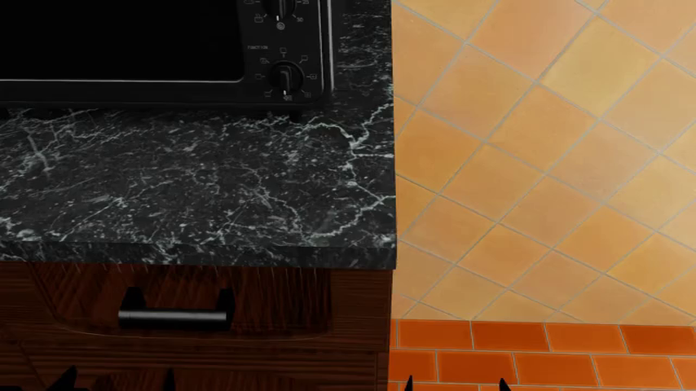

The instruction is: Decrease the toaster oven temperature.

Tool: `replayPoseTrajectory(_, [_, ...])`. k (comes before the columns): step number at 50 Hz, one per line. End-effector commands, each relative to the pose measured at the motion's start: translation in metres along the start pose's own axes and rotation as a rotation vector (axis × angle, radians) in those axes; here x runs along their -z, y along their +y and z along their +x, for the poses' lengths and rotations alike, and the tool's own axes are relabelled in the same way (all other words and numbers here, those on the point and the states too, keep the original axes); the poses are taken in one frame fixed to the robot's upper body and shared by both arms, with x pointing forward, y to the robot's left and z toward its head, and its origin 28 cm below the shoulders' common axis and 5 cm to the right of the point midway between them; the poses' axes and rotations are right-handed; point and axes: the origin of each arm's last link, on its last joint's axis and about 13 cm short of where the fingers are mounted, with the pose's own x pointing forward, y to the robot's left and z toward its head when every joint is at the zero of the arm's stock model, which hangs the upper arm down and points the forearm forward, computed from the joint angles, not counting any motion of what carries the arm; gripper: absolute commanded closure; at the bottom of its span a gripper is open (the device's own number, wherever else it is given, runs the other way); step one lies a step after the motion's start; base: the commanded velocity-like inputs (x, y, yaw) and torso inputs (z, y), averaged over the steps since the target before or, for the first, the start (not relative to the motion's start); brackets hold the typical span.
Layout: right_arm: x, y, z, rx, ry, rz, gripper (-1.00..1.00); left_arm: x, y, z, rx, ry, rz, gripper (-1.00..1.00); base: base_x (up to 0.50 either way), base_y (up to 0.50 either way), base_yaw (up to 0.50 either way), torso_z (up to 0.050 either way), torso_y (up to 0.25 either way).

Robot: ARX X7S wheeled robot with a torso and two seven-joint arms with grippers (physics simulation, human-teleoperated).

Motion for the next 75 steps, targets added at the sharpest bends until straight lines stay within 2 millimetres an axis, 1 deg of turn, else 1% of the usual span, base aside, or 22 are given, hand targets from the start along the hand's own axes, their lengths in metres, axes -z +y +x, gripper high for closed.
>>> replayPoseTrajectory(1, [0.0, 0.0, 0.0, 0.0, 0.0, -0.009, -1.0, 0.0, 0.0, 0.0, 0.0, 0.0, 0.0, -1.0, 0.0, 0.0, 0.0, 0.0, 0.0])
replayPoseTrajectory(6, [-0.002, 0.0, -0.002, 0.006, -0.003, -0.007, -1.0, -0.009, -0.003, -0.005, -0.005, 0.009, 0.024, -1.0, 0.0, 0.0, 0.0, 0.0, 0.0])
replayPoseTrajectory(12, [-0.001, 0.0, -0.004, 0.008, 0.001, -0.011, -1.0, -0.015, -0.003, -0.006, -0.012, 0.009, 0.028, -1.0, 0.0, 0.0, 0.0, 0.0, 0.0])
replayPoseTrajectory(15, [-0.002, 0.0, -0.003, 0.009, -0.001, -0.011, -1.0, -0.016, -0.003, -0.004, -0.043, 0.017, 0.018, -1.0, 0.0, 0.0, 0.0, 0.0, 0.0])
replayPoseTrajectory(21, [-0.001, -0.001, -0.004, 0.01, -0.004, -0.006, -1.0, -0.018, -0.002, -0.003, -0.041, -0.001, 0.039, -1.0, 0.0, 0.0, 0.0, 0.0, 0.0])
replayPoseTrajectory(27, [-0.007, -0.002, -0.003, 0.003, -0.029, 0.005, -1.0, -0.031, 0.0, 0.0, -0.076, -0.05, 0.055, -1.0, 0.0, 0.0, 0.0, 0.0, 0.0])
replayPoseTrajectory(31, [-0.015, -0.003, -0.001, 0.0, -0.063, -0.024, -1.0, -0.042, 0.002, 0.004, -0.095, -0.096, 0.055, -1.0, 0.0, 0.0, 0.0, 0.0, 0.0])
replayPoseTrajectory(36, [-0.035, -0.003, -0.001, -0.005, -0.122, -0.072, -1.0, -0.061, 0.004, 0.006, -0.109, -0.189, 0.089, -1.0, 0.0, 0.0, 0.0, 0.0, 0.0])
replayPoseTrajectory(41, [-0.047, -0.002, 0.0, -0.014, -0.161, -0.102, -1.0, -0.067, 0.005, 0.007, -0.111, -0.217, 0.096, -1.0, 0.0, 0.0, 0.0, 0.0, 0.0])
replayPoseTrajectory(46, [-0.062, -0.003, 0.003, -0.023, -0.212, -0.125, -1.0, -0.079, 0.007, 0.009, -0.106, -0.268, 0.12, -1.0, 0.0, 0.0, 0.0, 0.0, 0.0])
replayPoseTrajectory(50, [-0.072, -0.004, 0.005, -0.032, -0.236, -0.126, -1.0, -0.085, 0.008, 0.012, -0.099, -0.287, 0.132, -1.0, 0.0, 0.0, 0.0, 0.0, 0.0])
replayPoseTrajectory(52, [-0.078, -0.005, 0.005, -0.039, -0.244, -0.127, -1.0, -0.092, 0.009, 0.013, -0.087, -0.295, 0.143, -1.0, 0.0, 0.0, 0.0, 0.0, 0.0])
replayPoseTrajectory(56, [-0.085, -0.006, 0.005, -0.04, -0.248, -0.127, -1.0, -0.106, 0.007, 0.013, -0.037, -0.282, 0.099, -1.0, 0.0, 0.0, 0.0, 0.0, 0.0])
replayPoseTrajectory(62, [-0.096, -0.006, 0.004, -0.043, -0.253, -0.122, -1.0, -0.124, 0.008, 0.017, -0.067, -0.291, 0.122, -1.0, 0.0, 0.0, 0.0, 0.0, 0.0])
replayPoseTrajectory(69, [-0.107, -0.006, 0.004, -0.065, -0.258, -0.114, -1.0, -0.139, 0.008, 0.017, -0.021, -0.317, 0.132, -1.0, 0.0, 0.0, 0.0, 0.0, 0.0])
replayPoseTrajectory(73, [-0.114, -0.007, 0.005, -0.075, -0.262, -0.102, -1.0, -0.152, 0.008, 0.015, 0.052, -0.325, 0.122, -1.0, 0.0, 0.0, 0.0, 0.0, 0.0])
replayPoseTrajectory(75, [-0.118, -0.007, 0.006, -0.081, -0.264, -0.095, -1.0, -0.157, 0.008, 0.013, 0.1, -0.31, 0.15, -1.0, 0.0, 0.0, 0.0, 0.0, 0.0])
